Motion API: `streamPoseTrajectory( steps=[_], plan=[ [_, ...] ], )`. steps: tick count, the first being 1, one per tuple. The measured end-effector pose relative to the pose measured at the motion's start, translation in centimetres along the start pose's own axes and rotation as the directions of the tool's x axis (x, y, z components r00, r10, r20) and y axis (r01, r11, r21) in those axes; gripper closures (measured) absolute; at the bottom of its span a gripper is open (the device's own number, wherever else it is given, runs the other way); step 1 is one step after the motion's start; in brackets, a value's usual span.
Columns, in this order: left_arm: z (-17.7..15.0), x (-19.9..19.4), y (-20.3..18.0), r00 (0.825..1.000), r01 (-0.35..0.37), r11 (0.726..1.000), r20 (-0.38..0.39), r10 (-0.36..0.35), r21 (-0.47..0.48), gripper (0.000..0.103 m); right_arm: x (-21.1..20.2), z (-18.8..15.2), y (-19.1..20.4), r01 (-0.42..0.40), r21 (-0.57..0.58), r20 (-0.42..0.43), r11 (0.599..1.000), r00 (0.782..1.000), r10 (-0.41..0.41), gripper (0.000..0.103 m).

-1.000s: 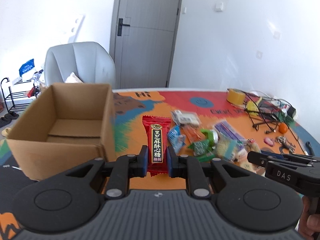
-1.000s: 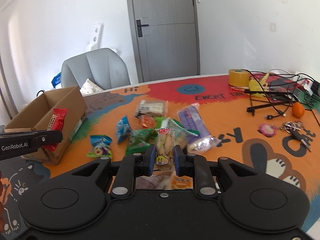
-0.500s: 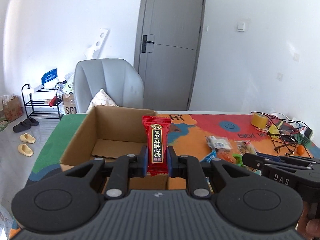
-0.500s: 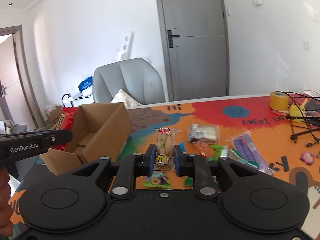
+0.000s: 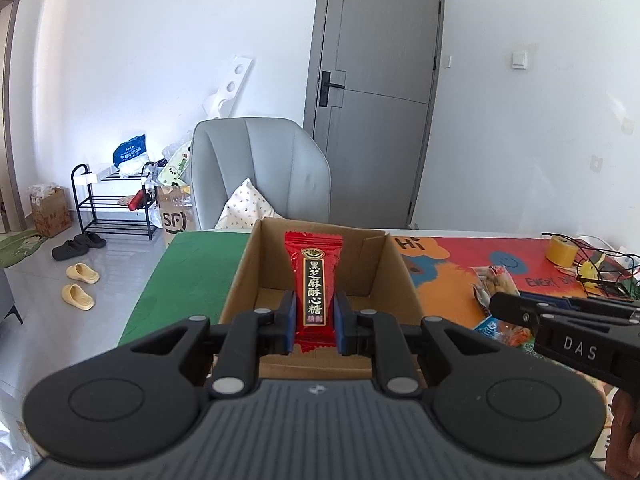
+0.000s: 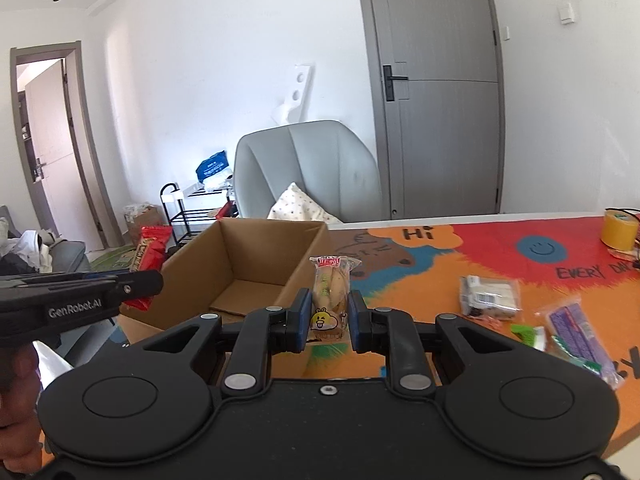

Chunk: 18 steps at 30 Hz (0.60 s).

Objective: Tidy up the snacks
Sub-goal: 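Carry both snacks over the cardboard box and open left gripper to drop red bar, then open right gripper to drop pastry packet into the box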

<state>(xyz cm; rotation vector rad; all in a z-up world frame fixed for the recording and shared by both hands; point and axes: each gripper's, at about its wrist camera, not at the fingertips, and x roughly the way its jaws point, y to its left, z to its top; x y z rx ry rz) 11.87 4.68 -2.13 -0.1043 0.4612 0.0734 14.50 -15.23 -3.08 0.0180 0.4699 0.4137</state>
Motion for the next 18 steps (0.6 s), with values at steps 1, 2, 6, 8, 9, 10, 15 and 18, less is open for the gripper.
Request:
streamPoseTrajectory(
  steps=[1,2,6,8,9,10,15,18],
  plan=[
    [0.1,0.2,0.2,1.000,-0.001,1.000,-0.002,0.001,-0.004,0.085,0.3,0.2,0.3,-0.005,-0.005,-0.001,1.000,1.000,0.005,0.082],
    [0.0,0.4,0.4,1.000,-0.004,1.000,-0.005,0.004,-0.007,0.085,0.6,0.3,0.5,-0.011,-0.009,-0.003,1.000,1.000,0.011,0.082],
    [0.1,1.5,1.1,1.000,-0.010,1.000,-0.025,0.009,-0.018,0.085,1.6,0.9,1.2,-0.030,-0.017,-0.006,0.999,1.000,0.030,0.082],
    [0.1,2.2,1.2,0.999,-0.013,1.000,-0.039,0.012,-0.026,0.085,2.0,1.2,1.6,-0.044,-0.020,-0.009,0.999,0.999,0.044,0.082],
    [0.2,2.5,1.3,0.999,-0.016,0.999,-0.044,0.015,-0.028,0.085,2.3,1.3,1.8,-0.051,-0.021,-0.010,0.998,0.999,0.051,0.082],
    [0.2,2.8,1.4,0.999,-0.021,0.999,-0.051,0.020,-0.030,0.085,2.5,1.4,2.0,-0.060,-0.024,-0.011,0.998,0.998,0.060,0.082],
    [0.2,3.9,1.8,0.996,-0.057,0.998,-0.075,0.054,-0.034,0.082,4.0,1.8,2.7,-0.098,-0.023,-0.021,0.995,0.995,0.097,0.082],
    [0.4,3.5,2.5,0.996,-0.056,0.996,-0.069,0.050,-0.076,0.080,5.1,1.9,2.9,-0.123,-0.007,-0.038,0.992,0.992,0.122,0.082]
  ],
)
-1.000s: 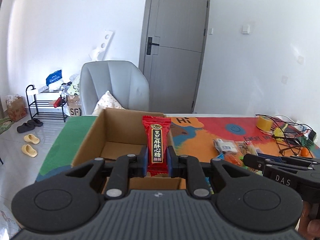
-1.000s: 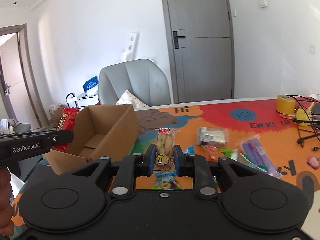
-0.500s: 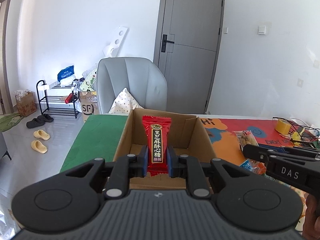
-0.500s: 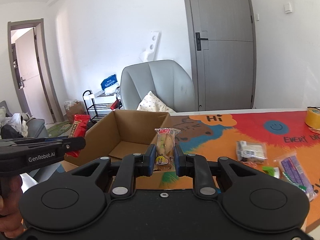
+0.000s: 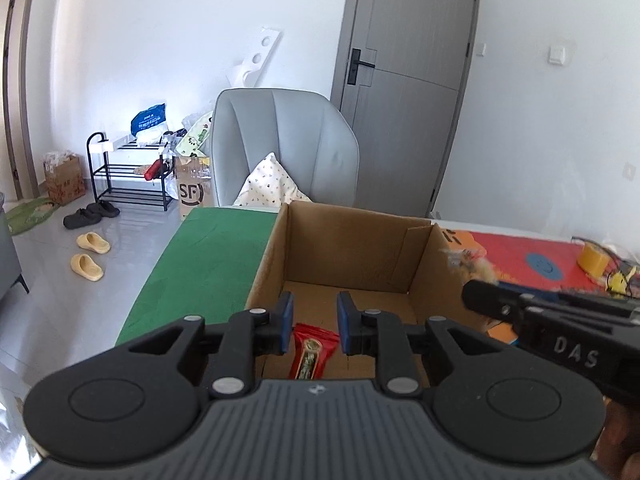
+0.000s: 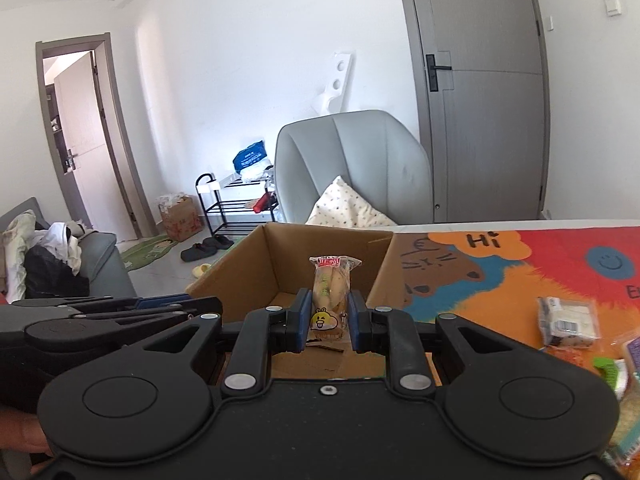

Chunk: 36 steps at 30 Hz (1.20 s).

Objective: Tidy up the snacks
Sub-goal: 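Open right gripper to drop pastry packet into the box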

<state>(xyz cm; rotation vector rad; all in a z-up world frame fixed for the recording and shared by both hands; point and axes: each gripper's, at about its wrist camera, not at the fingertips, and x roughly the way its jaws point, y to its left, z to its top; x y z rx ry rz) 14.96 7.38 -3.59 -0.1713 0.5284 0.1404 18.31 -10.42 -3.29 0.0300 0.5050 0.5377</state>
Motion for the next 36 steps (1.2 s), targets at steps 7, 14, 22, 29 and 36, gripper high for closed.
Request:
streamPoseTrajectory(
  steps=[7,14,22,29,36],
  plan=[
    [0.1,-1.8,1.2,0.999,-0.028,0.998,0.019,0.029,-0.058,0.061,1.4,0.2,0.4,-0.038,0.025,-0.025,0.999,0.999,0.039,0.082],
    [0.4,-3.3,1.8,0.994,-0.071,0.994,0.075,0.078,-0.087,0.026,1.5,0.6,0.7,-0.084,0.040,-0.024,0.996,0.996,0.085,0.064],
    [0.7,-4.0,2.4,0.984,-0.140,0.976,0.087,0.156,-0.166,0.013,-1.0,0.7,-0.3,0.014,0.079,0.016,0.997,1.000,-0.015,0.016],
    [0.4,-4.9,1.4,0.978,-0.163,0.971,0.100,0.182,-0.174,0.013,-3.6,0.2,-1.9,0.059,0.113,0.059,0.992,0.996,-0.066,0.000],
    [0.4,-5.4,-0.8,0.986,-0.119,0.983,0.096,0.133,-0.140,0.013,-6.1,-0.3,-3.2,0.148,0.088,0.097,0.985,0.983,-0.156,0.000]
  ],
)
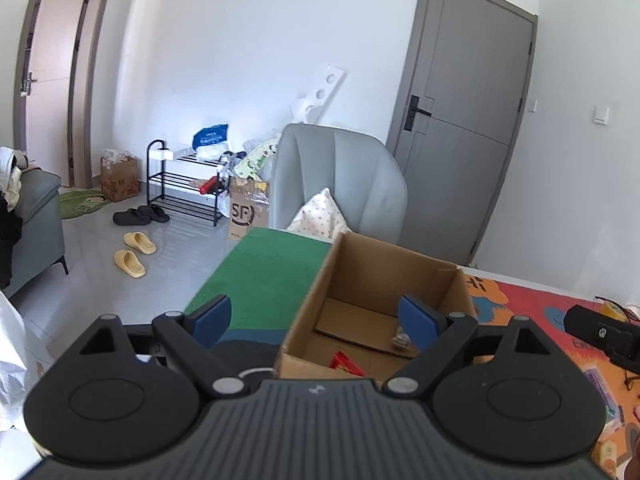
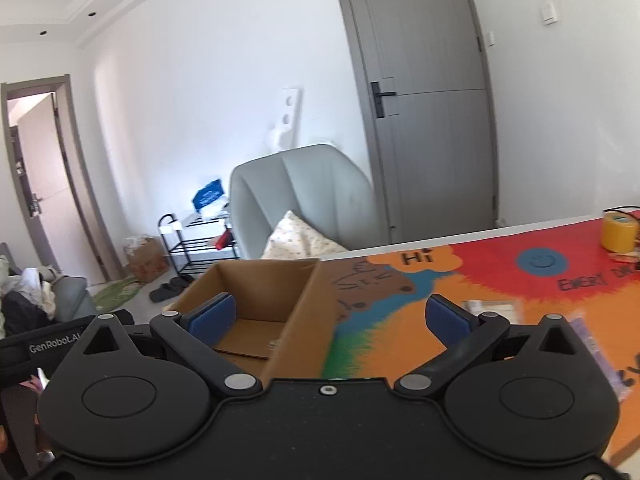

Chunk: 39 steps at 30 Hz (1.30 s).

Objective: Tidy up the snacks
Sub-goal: 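Open right gripper to drop pastry packet into the box, then move both grippers back to the snacks, right toward large orange-label bread packet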

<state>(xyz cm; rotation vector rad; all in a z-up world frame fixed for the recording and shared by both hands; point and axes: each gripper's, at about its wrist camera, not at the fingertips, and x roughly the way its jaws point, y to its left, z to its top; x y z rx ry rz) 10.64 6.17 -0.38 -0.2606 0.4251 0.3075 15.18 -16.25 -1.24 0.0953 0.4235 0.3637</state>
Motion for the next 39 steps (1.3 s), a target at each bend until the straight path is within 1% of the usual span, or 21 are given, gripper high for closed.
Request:
streamPoseTrajectory(
  steps=[2,4,7,10,18,23,27,29,34,39],
  plan=[
    [-0.3,-0.1,-0.7,1.000,0.019,1.000,-0.011,-0.019,0.000,0.013,-0.6,-0.3,-0.7,0.040,-0.003,0.010,0.999,0.999,-0.040,0.000],
    [-0.6,-0.3,-1.4,1.000,0.023,1.000,-0.015,-0.023,0.012,0.013,-1.0,-0.4,-1.5,0.072,-0.002,-0.003,0.997,0.997,-0.072,0.000],
    [-0.9,-0.5,-2.7,0.998,0.052,0.997,-0.026,-0.051,0.053,0.013,-1.9,-0.6,-3.0,0.071,0.022,-0.021,0.997,0.997,-0.070,0.000],
    [-1.4,-0.6,-4.0,0.996,0.087,0.993,-0.044,-0.084,0.081,0.013,-3.1,-0.9,-4.2,0.117,0.031,-0.017,0.993,0.993,-0.116,0.000],
    [-3.1,-1.4,-7.1,0.987,0.158,0.977,-0.064,-0.150,0.142,0.013,-5.4,-2.0,-7.2,0.174,0.066,-0.033,0.983,0.985,-0.172,0.000],
    [-4.5,-1.7,-9.1,0.978,0.199,0.964,-0.094,-0.185,0.176,0.013,-6.5,-2.9,-8.7,0.230,0.086,-0.046,0.969,0.973,-0.226,0.000],
    [-5.7,-1.7,-10.7,0.970,0.233,0.951,-0.114,-0.213,0.205,0.013,-7.1,-4.0,-10.2,0.276,0.108,-0.074,0.955,0.960,-0.269,0.000],
    [-6.2,-1.7,-11.2,0.964,0.258,0.943,-0.128,-0.235,0.212,0.013,-7.3,-4.6,-10.9,0.296,0.118,-0.084,0.948,0.954,-0.287,0.000],
    [-7.4,-1.7,-13.0,0.960,0.268,0.935,-0.141,-0.241,0.231,0.013,-7.7,-5.9,-12.2,0.329,0.138,-0.114,0.934,0.942,-0.315,0.002],
    [-9.0,-1.5,-14.7,0.956,0.275,0.929,-0.170,-0.238,0.247,0.013,-7.6,-7.2,-13.2,0.351,0.163,-0.151,0.922,0.932,-0.329,0.011]
  ],
)
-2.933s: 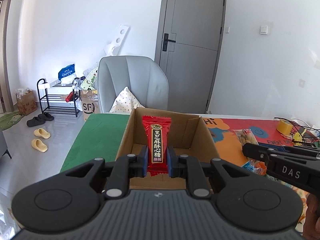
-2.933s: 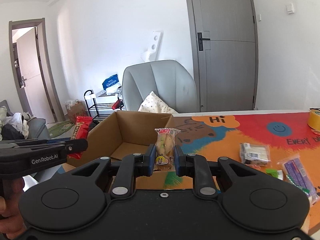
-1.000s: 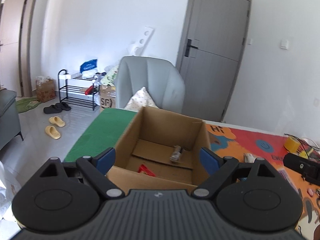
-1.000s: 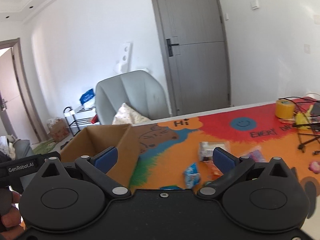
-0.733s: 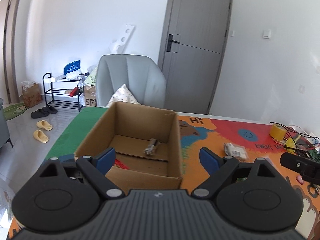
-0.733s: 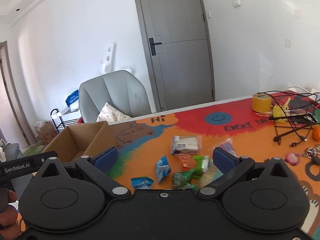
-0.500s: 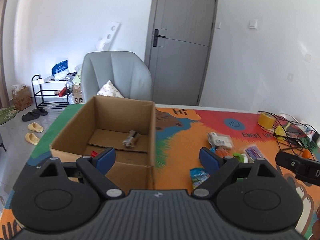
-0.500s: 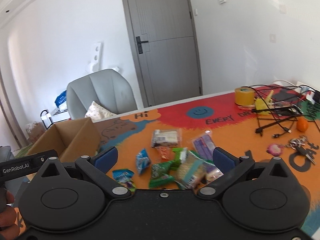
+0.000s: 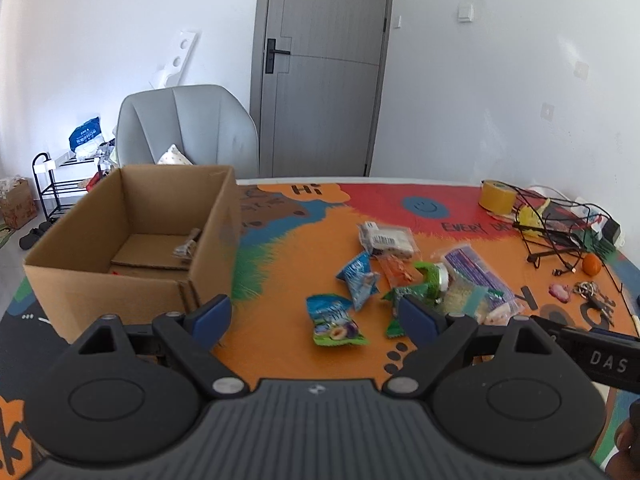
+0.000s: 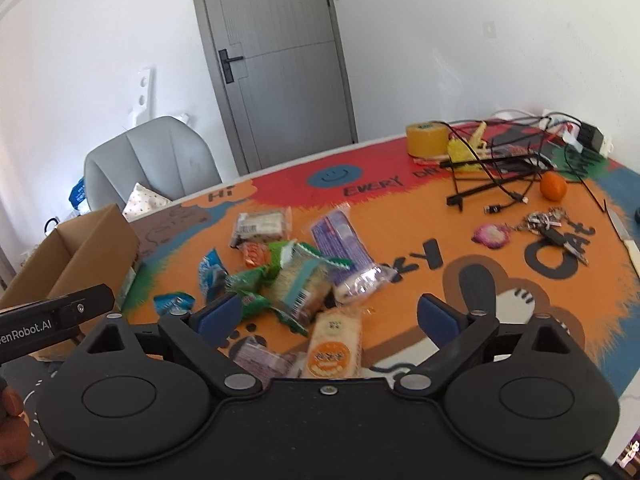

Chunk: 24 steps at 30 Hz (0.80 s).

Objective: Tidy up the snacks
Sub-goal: 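Move both grippers back to the snacks, right toward large orange-label bread packet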

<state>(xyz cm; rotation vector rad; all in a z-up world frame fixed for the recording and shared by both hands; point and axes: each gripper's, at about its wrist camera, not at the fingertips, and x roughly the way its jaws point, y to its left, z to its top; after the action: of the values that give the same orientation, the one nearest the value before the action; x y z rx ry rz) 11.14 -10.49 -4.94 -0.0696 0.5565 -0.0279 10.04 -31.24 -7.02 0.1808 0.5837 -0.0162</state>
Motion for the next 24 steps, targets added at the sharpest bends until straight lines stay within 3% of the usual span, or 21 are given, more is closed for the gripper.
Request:
streamPoseTrajectory(
  steps=[7,12,15,20,24],
  plan=[
    [-1.8,1.0,-2.4,0.999,0.026,0.999,-0.032,-0.025,0.038,0.015,1.6,-1.8,-0.9,0.014,0.003,-0.073,1.000,0.997,-0.014,0.026],
    [-2.6,1.5,-3.7,0.998,0.045,0.997,-0.048,-0.042,0.061,0.015,2.8,-2.8,-1.2,0.021,0.005,-0.124,1.000,0.992,-0.020,0.045],
    [-2.8,1.9,-4.2,0.997,0.058,0.996,-0.055,-0.054,0.067,0.016,3.1,-3.0,-1.7,-0.045,0.042,-0.149,0.998,0.988,0.051,0.050],
    [-3.4,3.0,-5.3,0.994,0.079,0.994,-0.075,-0.073,0.079,0.016,2.8,-3.1,-2.0,-0.062,0.031,-0.131,0.998,0.989,0.065,0.067],
    [-3.8,3.7,-6.2,0.991,0.104,0.991,-0.087,-0.097,0.082,0.016,2.5,-3.0,-2.9,-0.060,0.043,-0.124,0.997,0.990,0.064,0.068]
  ],
)
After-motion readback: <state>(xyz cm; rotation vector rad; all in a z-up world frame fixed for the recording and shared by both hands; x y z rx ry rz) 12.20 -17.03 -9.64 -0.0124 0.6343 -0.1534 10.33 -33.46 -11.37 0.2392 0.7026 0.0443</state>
